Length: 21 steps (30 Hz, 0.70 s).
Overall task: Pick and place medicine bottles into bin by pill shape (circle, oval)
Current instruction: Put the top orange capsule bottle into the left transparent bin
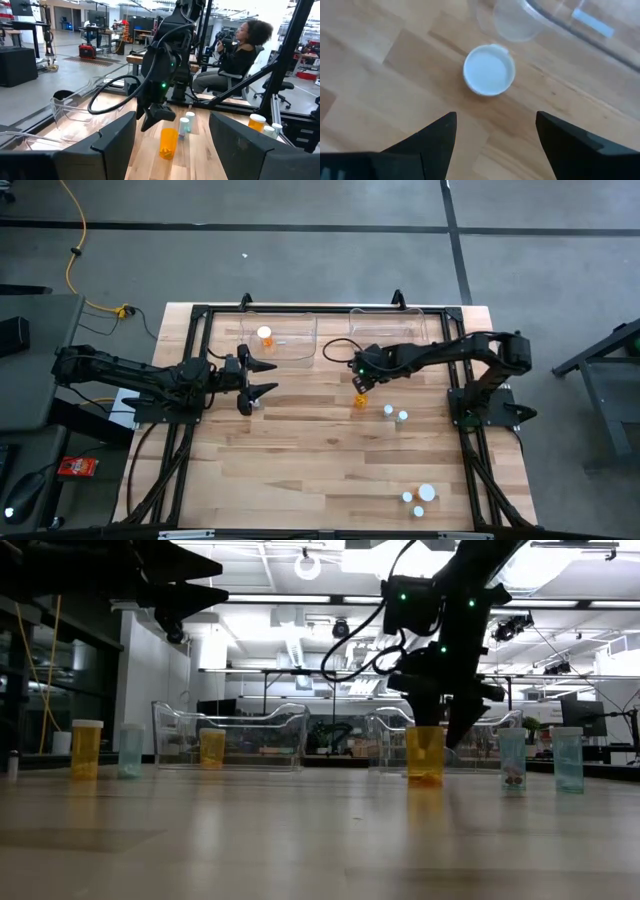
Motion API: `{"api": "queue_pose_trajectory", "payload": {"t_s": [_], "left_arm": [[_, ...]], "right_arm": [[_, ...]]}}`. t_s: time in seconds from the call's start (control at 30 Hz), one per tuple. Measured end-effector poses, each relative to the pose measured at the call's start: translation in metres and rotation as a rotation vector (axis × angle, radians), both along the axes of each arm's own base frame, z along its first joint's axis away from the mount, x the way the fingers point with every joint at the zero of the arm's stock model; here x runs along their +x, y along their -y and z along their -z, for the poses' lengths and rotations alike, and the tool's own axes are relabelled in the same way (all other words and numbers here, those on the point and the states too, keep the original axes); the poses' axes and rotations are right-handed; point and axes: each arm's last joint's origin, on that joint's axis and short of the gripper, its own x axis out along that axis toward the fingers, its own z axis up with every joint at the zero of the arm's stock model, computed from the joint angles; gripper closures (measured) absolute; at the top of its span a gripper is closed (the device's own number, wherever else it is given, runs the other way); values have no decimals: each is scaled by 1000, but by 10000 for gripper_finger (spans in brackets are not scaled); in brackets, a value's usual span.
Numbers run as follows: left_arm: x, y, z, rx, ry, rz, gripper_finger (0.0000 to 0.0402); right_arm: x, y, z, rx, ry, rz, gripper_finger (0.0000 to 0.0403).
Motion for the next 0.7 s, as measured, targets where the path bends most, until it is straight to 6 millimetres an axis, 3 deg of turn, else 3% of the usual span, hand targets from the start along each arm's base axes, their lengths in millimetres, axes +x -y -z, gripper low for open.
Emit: {"api": "queue_pose_trajectory", "payload": {"t_s": [0.47, 0.7], "left_arm": [[0, 0, 0, -23, 6, 1, 163], [0, 0, 0, -25, 6, 4, 163]], "right_arm": [[0, 4, 6, -68, 89, 210, 192], [2, 5, 24, -58, 27, 259, 211]]}}
